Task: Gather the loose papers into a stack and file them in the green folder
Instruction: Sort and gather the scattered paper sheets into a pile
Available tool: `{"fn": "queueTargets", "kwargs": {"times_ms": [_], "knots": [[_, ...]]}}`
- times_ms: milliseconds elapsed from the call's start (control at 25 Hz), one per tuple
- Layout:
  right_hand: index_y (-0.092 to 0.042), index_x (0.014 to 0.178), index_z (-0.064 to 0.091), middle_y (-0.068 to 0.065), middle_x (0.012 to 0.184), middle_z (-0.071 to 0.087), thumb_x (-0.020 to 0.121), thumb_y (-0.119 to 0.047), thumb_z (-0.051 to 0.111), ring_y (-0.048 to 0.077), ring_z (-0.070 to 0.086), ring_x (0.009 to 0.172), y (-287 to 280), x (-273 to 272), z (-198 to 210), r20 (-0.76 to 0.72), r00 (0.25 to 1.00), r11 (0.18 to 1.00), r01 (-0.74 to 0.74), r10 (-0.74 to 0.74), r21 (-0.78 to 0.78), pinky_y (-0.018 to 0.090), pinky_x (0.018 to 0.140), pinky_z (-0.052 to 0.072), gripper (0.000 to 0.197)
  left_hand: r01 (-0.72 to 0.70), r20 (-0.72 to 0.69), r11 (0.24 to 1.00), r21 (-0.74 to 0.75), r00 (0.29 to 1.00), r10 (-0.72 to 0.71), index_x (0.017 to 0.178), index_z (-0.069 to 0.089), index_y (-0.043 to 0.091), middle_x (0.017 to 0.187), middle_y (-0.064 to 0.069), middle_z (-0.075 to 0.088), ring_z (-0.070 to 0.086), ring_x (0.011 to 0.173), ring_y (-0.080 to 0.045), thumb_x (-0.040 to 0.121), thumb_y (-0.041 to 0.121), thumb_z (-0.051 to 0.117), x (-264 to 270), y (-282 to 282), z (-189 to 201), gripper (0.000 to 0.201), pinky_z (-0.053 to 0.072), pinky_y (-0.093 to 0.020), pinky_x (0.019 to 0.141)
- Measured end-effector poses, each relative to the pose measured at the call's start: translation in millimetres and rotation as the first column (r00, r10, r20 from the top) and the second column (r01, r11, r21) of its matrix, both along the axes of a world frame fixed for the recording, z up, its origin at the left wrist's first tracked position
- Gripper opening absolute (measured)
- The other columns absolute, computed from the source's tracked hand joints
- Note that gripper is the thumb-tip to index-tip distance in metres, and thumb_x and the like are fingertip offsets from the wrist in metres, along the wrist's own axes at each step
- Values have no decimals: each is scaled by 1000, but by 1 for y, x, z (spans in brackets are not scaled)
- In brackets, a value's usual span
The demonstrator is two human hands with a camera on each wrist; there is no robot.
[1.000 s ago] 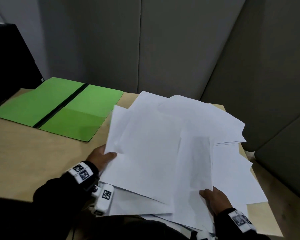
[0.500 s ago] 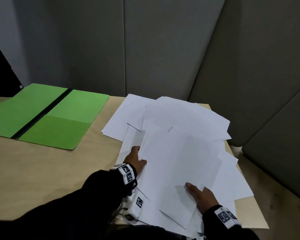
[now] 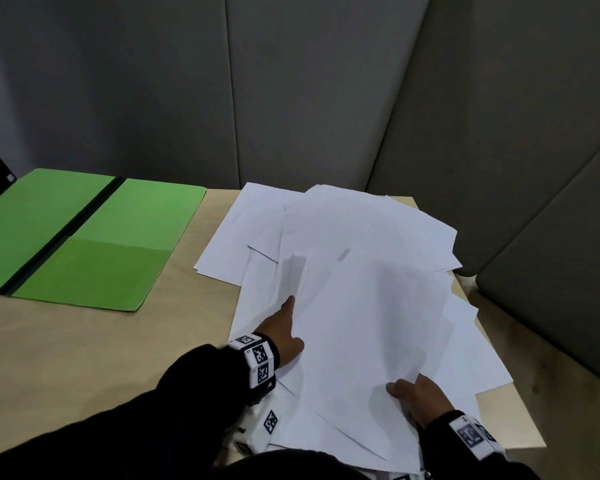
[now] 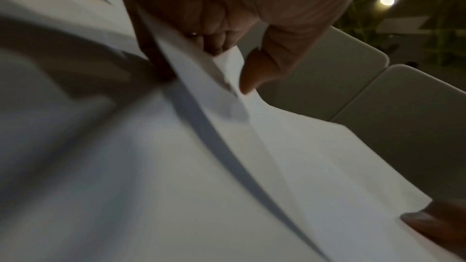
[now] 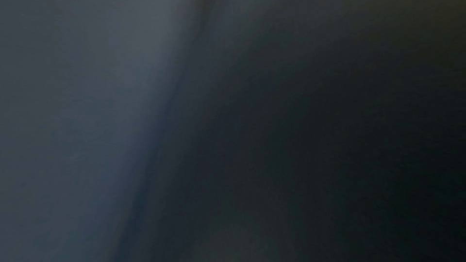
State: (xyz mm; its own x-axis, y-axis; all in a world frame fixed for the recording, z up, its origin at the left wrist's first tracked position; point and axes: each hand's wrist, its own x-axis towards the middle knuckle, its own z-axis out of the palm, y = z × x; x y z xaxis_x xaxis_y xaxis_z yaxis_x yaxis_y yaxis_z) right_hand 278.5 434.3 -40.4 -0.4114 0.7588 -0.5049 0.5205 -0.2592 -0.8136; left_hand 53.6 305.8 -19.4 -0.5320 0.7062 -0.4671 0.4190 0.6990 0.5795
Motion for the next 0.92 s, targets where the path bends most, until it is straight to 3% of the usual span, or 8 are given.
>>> {"fn": "queueTargets", "kwargs": {"times_ms": [120,240,400,480,640,800,920], "knots": [[-7,72,66,1,56,69,57,-13,67,19,62,56,-3,2,2,-3,1000,1000,-13,13,22,24,53,47,16,3,-116,1000,11,993,-2,151,15,22,143,-7,34,39,133,-23,81,42,62,-31,-10,0,87,36,-34,109],[-1,74,67,-2,45,65,48,-14,62,21,61,50,-6,-1,5,-6,1000,1000,27,-27,2,24,49,47,29,-179,-261,983,27,948,180,148,23,17,145,-13,29,30,136,-31,80,43,65,-94,-8,9,84,32,-38,111],[3,77,67,-1,44,65,50,-12,64,21,61,46,-7,-4,2,-12,998,998,69,-69,-6,21,45,48,31,-386,-364,922,-39,865,346,138,34,9,135,-19,35,36,128,-38,71,41,75,-171,3,12,84,37,-46,102],[7,83,67,0,46,65,54,-8,69,23,60,49,-7,-4,1,0,996,996,85,-85,-10,26,49,48,33,-420,-398,903,-86,846,355,133,34,8,132,-18,37,38,125,-37,64,43,78,-188,8,5,89,38,-45,99],[3,75,64,1,42,63,48,-10,60,12,58,36,-10,-7,6,3,989,986,150,-151,-71,17,40,45,31,-392,-504,910,-135,818,277,134,28,7,128,-17,40,40,122,-38,49,48,84,-205,24,-3,110,40,-46,99],[2,67,58,-1,34,56,54,-4,63,8,50,28,-14,-10,12,-42,978,975,198,-204,-103,12,33,36,15,-400,-475,913,-81,821,317,135,29,1,127,-22,40,48,115,-40,54,31,84,-211,38,-1,102,42,-45,100],[0,62,55,0,32,53,53,0,62,7,47,25,-18,-11,15,-95,968,967,221,-234,-129,11,31,34,11,-378,-347,920,-98,880,325,132,36,0,131,-23,46,51,118,-36,63,21,84,-219,48,3,86,42,-37,98]]}}
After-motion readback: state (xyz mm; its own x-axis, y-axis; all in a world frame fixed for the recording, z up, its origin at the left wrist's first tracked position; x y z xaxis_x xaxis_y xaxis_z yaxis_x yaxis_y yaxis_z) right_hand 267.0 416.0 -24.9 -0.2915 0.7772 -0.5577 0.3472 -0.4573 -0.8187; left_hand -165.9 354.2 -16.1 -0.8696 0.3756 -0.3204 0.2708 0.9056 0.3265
